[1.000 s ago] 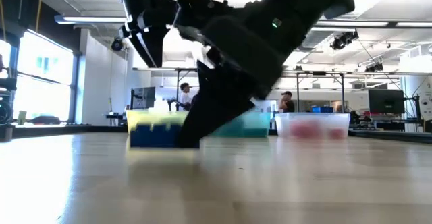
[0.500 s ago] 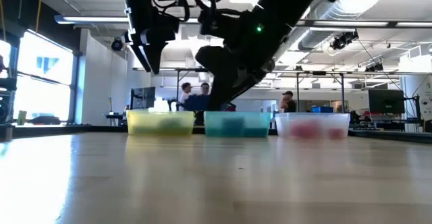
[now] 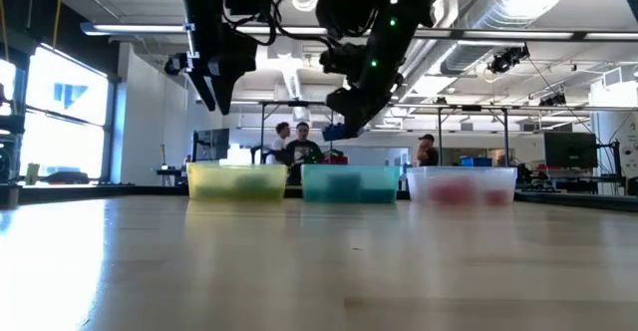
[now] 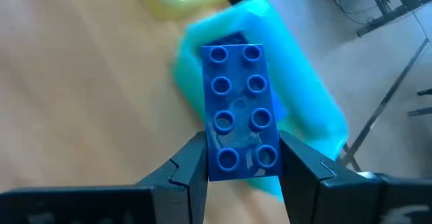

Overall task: Sort & place blocks by color
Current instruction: Put the blue game piece into the blue bin

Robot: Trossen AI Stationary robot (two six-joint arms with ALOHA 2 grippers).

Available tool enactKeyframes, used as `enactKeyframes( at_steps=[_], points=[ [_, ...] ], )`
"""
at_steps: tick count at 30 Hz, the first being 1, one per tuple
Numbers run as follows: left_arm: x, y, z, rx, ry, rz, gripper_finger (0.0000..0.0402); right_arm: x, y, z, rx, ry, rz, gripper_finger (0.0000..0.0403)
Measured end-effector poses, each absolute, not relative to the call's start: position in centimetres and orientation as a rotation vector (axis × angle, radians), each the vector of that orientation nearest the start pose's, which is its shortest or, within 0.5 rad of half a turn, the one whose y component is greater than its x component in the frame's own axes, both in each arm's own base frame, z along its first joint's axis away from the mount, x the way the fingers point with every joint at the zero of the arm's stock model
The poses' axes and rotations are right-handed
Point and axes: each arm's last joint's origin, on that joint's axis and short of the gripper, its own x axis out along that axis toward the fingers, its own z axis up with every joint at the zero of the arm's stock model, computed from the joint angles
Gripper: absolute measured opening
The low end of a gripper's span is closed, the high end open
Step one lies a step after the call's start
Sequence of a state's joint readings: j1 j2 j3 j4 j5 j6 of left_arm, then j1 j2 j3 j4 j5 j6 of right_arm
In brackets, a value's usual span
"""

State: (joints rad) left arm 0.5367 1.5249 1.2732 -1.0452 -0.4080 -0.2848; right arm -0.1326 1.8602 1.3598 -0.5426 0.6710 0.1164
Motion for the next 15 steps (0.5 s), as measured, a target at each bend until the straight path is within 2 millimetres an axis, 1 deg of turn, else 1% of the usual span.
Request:
enactKeyframes(
  at_steps=[5,8,12,15],
  points=[
    [23.9,15.6,27.3,-0.319,1.215,0.985,0.0226,36.7,-11.6,21.5,-0.173,1.055,-0.752,0.0119],
    [24.0,15.5,27.3,-0.338,1.214,0.965,0.0226,36.0,-13.9,21.3,-0.094,1.07,-0.707,0.0119],
    [24.1,15.4,27.3,-0.39,1.205,0.934,0.0226,34.9,-16.6,21.4,-0.05,1.072,-0.731,0.0123],
    [24.1,15.4,27.3,-0.403,1.2,0.937,0.0226,34.3,-18.3,21.4,-0.02,1.063,-0.66,0.0125]
  ],
)
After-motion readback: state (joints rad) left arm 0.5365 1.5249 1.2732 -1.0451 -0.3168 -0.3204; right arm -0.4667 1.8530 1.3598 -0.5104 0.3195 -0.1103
